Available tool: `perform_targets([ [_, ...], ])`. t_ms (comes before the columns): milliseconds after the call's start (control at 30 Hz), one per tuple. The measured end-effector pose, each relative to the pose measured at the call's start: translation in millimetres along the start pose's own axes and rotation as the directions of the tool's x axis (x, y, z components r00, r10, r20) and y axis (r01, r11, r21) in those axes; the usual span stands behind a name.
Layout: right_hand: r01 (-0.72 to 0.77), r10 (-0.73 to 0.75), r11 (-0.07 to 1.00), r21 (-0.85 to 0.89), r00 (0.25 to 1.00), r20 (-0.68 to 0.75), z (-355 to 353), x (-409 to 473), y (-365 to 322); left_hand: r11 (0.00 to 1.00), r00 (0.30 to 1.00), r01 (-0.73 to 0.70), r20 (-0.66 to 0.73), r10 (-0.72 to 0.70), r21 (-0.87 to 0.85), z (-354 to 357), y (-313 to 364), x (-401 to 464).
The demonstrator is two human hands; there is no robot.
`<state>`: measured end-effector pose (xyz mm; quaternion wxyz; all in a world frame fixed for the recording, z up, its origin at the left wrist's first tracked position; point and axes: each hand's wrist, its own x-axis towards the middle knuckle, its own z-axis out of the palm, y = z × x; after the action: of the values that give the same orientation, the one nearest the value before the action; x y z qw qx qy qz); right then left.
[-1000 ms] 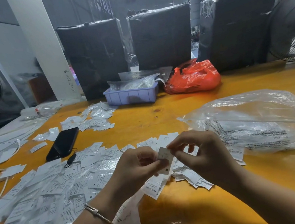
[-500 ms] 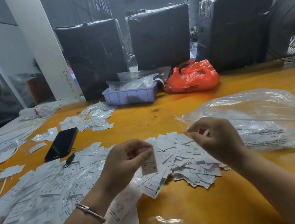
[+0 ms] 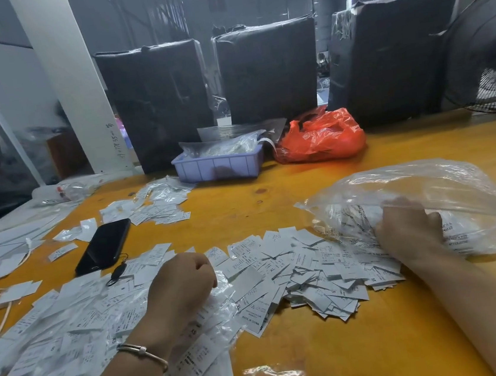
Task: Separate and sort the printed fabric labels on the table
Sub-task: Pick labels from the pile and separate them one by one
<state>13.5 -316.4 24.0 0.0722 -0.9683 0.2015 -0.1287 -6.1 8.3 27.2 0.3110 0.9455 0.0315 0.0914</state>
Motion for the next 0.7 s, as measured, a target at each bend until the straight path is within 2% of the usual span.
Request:
perform_targets([
  [67, -0.015, 0.018, 0.998, -0.064, 0.999, 0.042, 1.9, 2.1, 0.0, 0.999, 1.000, -0.006, -0.007, 0.007, 0.051, 3.4, 1.4, -2.0],
  [167, -0.002, 0.001, 0.998, -0.056, 1.000, -0.016, 5.3, 5.4, 1.7, 0.997, 0.999, -0.048, -0.021, 0.049, 0.061, 5.5, 4.1, -3.1],
  [333, 0.013, -0.007, 0.999, 0.050, 0.993, -0.122, 7.3, 8.0, 5.1, 0.990, 0.991, -0.133, -0.014, 0.132, -0.057, 6.9, 4.9, -5.3],
  [433, 0.072, -0.022, 0.981, 0.180, 0.963, -0.267, 7.9, 6.8, 5.9, 0.980, 0.985, -0.173, -0.027, 0.172, -0.098, 7.2, 6.4, -7.0],
  [500, 0.144, -0.024, 0.944, 0.296, 0.927, -0.374, 6.2, 4.6, 3.2, 0.974, 0.980, -0.198, -0.040, 0.194, -0.114, 7.6, 7.5, -7.3],
  [567, 0.197, -0.005, 0.890, 0.410, 0.906, -0.423, 2.7, -0.3, -3.3, 0.968, 0.976, -0.216, -0.054, 0.211, -0.124, 8.2, 8.0, -7.2],
  [633, 0.258, -0.054, 0.839, 0.479, 0.916, -0.398, -0.8, -9.5, -12.6, 0.963, 0.972, -0.234, -0.064, 0.227, -0.135, 9.6, 7.9, -7.4],
  [700, 0.339, -0.211, 0.718, 0.608, 0.938, -0.274, -5.7, -23.6, -23.8, 0.950, 0.961, -0.276, -0.067, 0.269, -0.143, 11.8, 8.4, -7.5],
])
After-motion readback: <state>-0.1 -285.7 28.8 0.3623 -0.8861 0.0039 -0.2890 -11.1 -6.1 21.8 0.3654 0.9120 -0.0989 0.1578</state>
